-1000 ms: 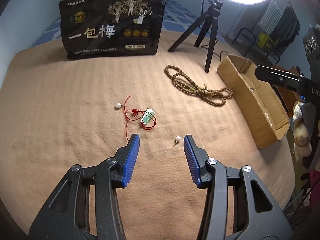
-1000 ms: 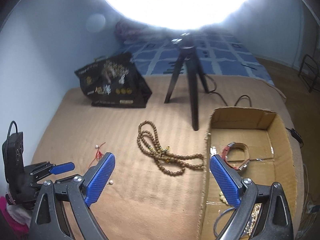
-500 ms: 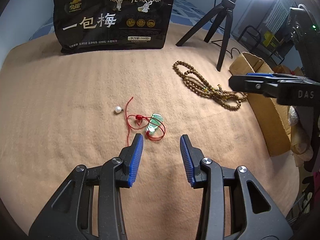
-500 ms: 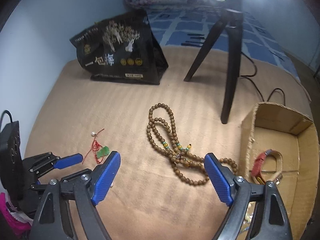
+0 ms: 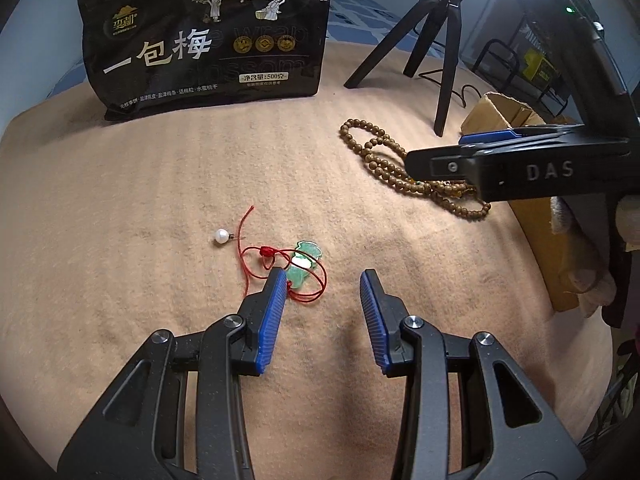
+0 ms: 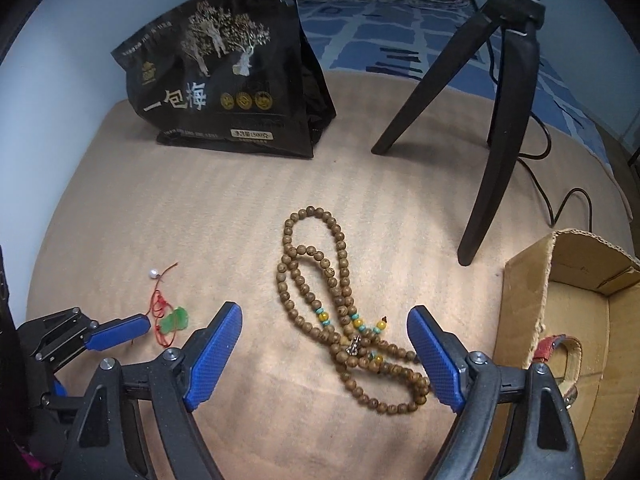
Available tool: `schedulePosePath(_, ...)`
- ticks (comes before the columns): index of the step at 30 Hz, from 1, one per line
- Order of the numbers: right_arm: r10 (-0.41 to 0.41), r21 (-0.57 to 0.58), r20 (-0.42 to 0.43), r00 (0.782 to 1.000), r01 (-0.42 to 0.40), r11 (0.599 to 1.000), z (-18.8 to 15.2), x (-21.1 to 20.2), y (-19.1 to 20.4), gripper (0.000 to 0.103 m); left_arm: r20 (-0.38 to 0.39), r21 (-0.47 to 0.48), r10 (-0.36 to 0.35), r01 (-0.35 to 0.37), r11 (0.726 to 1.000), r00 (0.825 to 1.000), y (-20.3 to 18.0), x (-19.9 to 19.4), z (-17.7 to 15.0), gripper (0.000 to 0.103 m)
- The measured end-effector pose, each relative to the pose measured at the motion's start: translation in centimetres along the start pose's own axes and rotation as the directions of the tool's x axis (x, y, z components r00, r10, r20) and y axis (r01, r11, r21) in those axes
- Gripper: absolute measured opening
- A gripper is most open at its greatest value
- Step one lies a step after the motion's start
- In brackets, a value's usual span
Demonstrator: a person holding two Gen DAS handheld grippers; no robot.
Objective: Organize jewelry
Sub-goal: 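Grasp the jade pendant with the left tool while the right tool grasps the prayer beads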
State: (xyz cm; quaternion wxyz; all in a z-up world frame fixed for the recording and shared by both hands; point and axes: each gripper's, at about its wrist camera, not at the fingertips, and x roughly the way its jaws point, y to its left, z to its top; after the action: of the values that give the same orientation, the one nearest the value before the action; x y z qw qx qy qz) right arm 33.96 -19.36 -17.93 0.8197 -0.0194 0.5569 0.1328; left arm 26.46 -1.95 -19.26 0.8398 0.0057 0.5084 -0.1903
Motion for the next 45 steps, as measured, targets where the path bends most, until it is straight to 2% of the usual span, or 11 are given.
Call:
schedulePosePath(11,-0.019,-0.01,-0.049,0.999,0.018,1.0,0.7,2.6,-0.1,0.087,-0.024,-0.011,0.018,-0.018,1.0,1.0,0.5,1.8,0.4,0.038)
schedulePosePath(12,-0.019,-0.011,-0.053,0.998,0.019,1.0,0.6,2.8,-0.1,0.087,-0.027,-0.014,0.02,-0.021,1.0,0.999,0.6,2.0,0.5,0.034)
schedulePosePath(17,-0.033,-0.02,-0.091,0.995,0.031,0.999,0.6,4.0,-0.3,0.087,-0.022,-0.008,0.024,-0.025,1.0,0.999,0.5,2.5,0.6,0.031)
schedulePosePath(24,-0.054,-0.029,-0.105,0.993,0.052,0.998,0.7,5.2,-0.3,0.087,-0.016,-0.011,0.037,-0.037,0.999,0.999,0.8,2.8,0.5,0.015)
schedulePosePath(27,-0.051,-0.035,-0.099,0.994,0.047,0.998,0.8,5.2,0.1,0.078,-0.013,-0.006,0.04,-0.041,0.999,0.999,0.9,2.7,0.4,0.015)
schedulePosePath(29,-0.045,-0.038,-0.093,0.995,0.042,0.998,0.2,4.6,0.9,0.06,-0.01,-0.001,0.046,-0.046,0.999,0.999,0.8,2.7,0.3,0.015)
schedulePosePath(30,-0.042,-0.041,-0.092,0.995,0.038,0.998,0.1,4.5,0.8,0.055,-0.008,-0.001,0.049,-0.049,0.999,0.999,0.7,2.6,0.3,0.015)
schedulePosePath(32,-0.04,-0.047,-0.091,0.995,0.036,0.998,0.0,4.3,1.0,0.035,-0.006,-0.002,0.051,-0.051,0.999,0.999,0.7,2.5,0.3,0.014)
schedulePosePath(35,-0.026,-0.037,-0.088,0.996,0.023,0.999,-0.3,4.0,1.0,0.017,-0.005,-0.012,0.046,-0.046,0.999,0.999,0.7,2.4,0.2,0.014)
schedulePosePath(38,-0.026,-0.031,-0.077,0.997,0.024,0.999,-0.7,3.6,1.2,0.011,-0.004,-0.023,0.039,-0.04,0.999,0.999,0.8,1.9,0.1,0.014)
schedulePosePath(45,-0.015,-0.02,-0.046,0.999,0.014,1.0,-1.8,1.9,1.4,0.01,0.02,-0.024,0.037,-0.037,0.999,0.999,0.7,0.1,-0.1,0.014)
